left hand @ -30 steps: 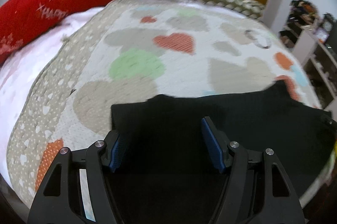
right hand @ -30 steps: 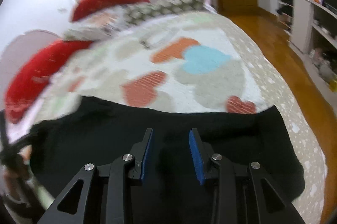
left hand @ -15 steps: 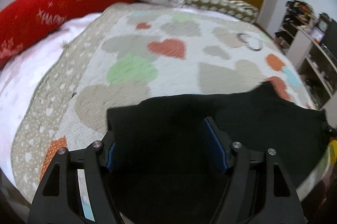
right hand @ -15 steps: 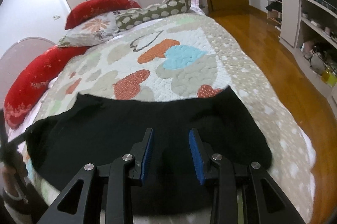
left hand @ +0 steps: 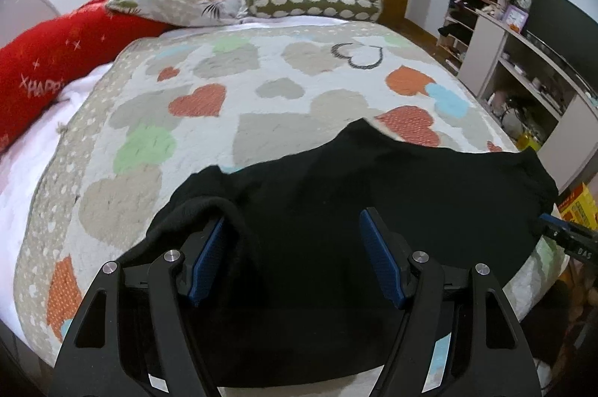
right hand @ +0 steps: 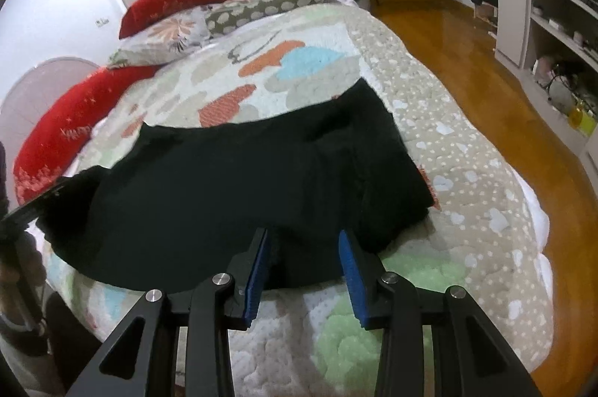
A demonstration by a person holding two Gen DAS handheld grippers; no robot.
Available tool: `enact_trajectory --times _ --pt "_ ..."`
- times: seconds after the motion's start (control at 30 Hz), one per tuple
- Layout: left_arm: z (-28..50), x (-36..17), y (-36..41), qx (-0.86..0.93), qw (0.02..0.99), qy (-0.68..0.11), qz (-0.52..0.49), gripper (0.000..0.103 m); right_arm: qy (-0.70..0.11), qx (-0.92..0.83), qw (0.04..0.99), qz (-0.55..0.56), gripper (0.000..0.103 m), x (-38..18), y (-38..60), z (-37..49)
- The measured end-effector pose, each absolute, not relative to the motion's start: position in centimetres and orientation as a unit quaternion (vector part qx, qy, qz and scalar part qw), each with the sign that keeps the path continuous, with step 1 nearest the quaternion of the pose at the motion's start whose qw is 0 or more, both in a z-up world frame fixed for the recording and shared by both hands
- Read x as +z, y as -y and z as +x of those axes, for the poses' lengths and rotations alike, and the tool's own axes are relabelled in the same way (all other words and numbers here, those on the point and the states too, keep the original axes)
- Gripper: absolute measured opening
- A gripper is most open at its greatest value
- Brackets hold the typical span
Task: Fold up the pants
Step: 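Open both grippers and pull them back from the folded pants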
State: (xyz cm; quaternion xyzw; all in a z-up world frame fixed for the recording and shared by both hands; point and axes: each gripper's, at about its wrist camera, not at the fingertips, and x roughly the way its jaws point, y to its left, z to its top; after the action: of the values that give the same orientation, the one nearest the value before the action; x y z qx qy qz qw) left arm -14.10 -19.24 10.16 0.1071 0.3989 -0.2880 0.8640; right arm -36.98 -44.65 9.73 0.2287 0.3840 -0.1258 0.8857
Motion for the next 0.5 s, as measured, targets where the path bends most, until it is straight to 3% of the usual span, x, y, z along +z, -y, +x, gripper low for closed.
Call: enact_trajectory --times 0.3,0.5 --pt "-14.1 11.8 20.5 -0.276 0.877 -0.373 0.124 0.07 -0.376 -0.125 0.888 0.232 0.042 10.8 44.8 -39.2" --pt "-11.5 13.7 15.0 -0.223 0.898 -0.367 0.094 0.07 -0.372 -0.116 0.892 0.229 0.043 11.1 44.6 -38.6"
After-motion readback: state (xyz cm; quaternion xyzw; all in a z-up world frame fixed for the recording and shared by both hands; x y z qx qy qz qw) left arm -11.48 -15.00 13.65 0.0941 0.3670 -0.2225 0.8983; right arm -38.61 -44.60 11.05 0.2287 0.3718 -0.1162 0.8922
